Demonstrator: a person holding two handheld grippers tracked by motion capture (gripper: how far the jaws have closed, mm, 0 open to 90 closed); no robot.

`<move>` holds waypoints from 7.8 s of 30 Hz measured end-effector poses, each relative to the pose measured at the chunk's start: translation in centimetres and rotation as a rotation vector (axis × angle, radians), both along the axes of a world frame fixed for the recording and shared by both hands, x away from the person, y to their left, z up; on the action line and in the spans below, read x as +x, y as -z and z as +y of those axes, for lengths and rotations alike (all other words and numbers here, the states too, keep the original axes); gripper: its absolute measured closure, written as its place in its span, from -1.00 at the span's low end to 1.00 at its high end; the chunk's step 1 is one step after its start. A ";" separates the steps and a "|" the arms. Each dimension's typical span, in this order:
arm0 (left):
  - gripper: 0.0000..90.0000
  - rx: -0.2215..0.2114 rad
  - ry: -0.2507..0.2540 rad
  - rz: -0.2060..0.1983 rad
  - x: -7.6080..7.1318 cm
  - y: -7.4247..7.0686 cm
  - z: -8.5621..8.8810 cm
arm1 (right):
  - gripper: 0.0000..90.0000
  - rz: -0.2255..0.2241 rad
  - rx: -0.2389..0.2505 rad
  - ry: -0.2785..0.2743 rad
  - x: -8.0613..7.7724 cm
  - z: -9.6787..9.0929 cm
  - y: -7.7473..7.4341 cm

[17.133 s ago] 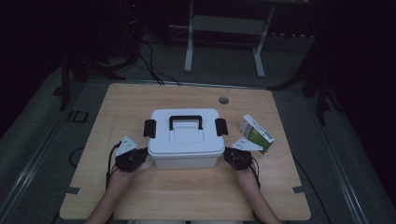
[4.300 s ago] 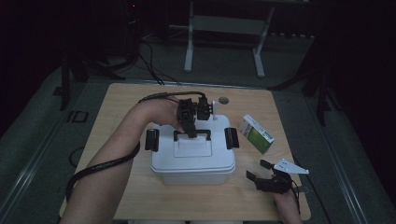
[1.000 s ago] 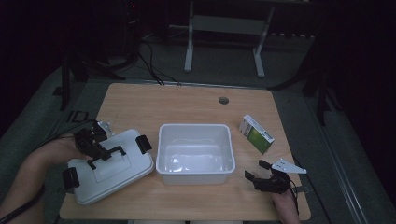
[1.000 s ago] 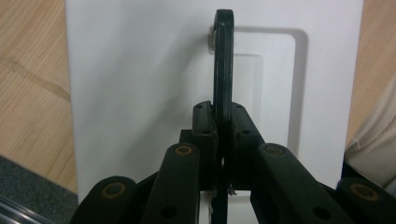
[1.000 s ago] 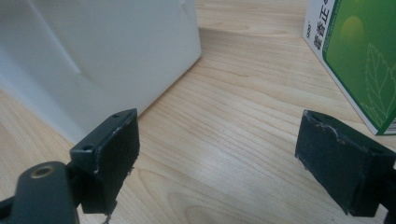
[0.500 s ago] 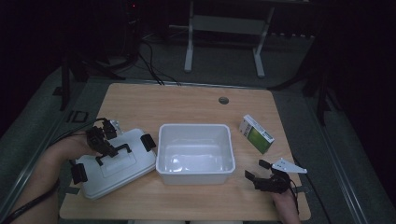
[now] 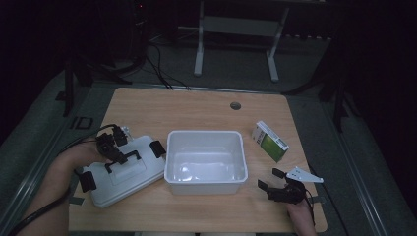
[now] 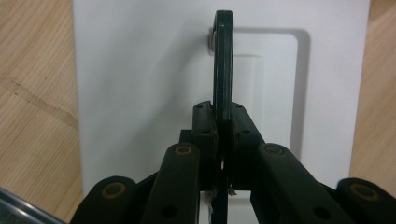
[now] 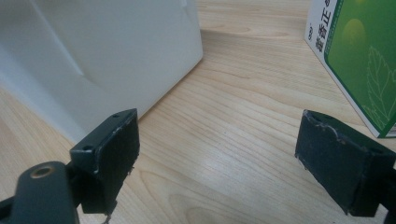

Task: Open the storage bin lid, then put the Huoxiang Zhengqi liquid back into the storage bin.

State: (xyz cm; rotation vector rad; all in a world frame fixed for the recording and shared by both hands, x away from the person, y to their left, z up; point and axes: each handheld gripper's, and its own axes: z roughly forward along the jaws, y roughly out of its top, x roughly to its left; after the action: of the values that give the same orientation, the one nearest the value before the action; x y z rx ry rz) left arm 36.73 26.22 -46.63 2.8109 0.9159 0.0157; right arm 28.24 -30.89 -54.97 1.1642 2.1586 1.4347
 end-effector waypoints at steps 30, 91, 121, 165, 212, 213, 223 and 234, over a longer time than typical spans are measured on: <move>-0.03 0.026 -0.116 -0.077 0.5 -0.3 0.0 | -0.69 0.008 -0.010 0.008 0.1 -0.7 0.0; -0.26 -0.008 -0.135 -0.051 -1.2 -0.2 1.3 | -0.34 0.136 -0.284 -0.002 9.3 -4.2 -9.9; -0.26 -0.006 -0.129 -0.039 -1.2 0.1 1.1 | -0.14 0.345 -0.541 -0.086 15.4 -1.4 -9.9; -0.26 0.016 -0.123 -0.032 -1.2 0.1 1.0 | 0.43 0.491 -0.661 -0.119 16.6 0.0 -8.0; -0.26 0.046 -0.110 -0.026 -1.2 -0.5 0.2 | 0.43 0.259 -0.620 -0.402 10.0 4.1 -20.2; -0.26 0.049 -0.107 -0.025 -1.2 -0.5 0.2 | 0.43 0.254 -0.621 -0.411 9.9 4.5 -20.4; -0.26 0.039 -0.112 -0.021 -1.4 -0.4 0.2 | 0.43 0.192 -0.635 -0.528 8.7 8.4 -21.9; -0.26 0.036 -0.114 -0.016 -1.6 -0.4 0.5 | 0.43 0.167 -0.649 -0.687 7.2 12.5 -21.4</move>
State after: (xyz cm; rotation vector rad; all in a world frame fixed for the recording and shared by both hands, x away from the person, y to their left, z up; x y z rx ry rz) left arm 35.17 26.73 -46.23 2.7829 1.0819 0.0704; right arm 35.40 -18.43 -33.53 0.3221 2.9773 0.6923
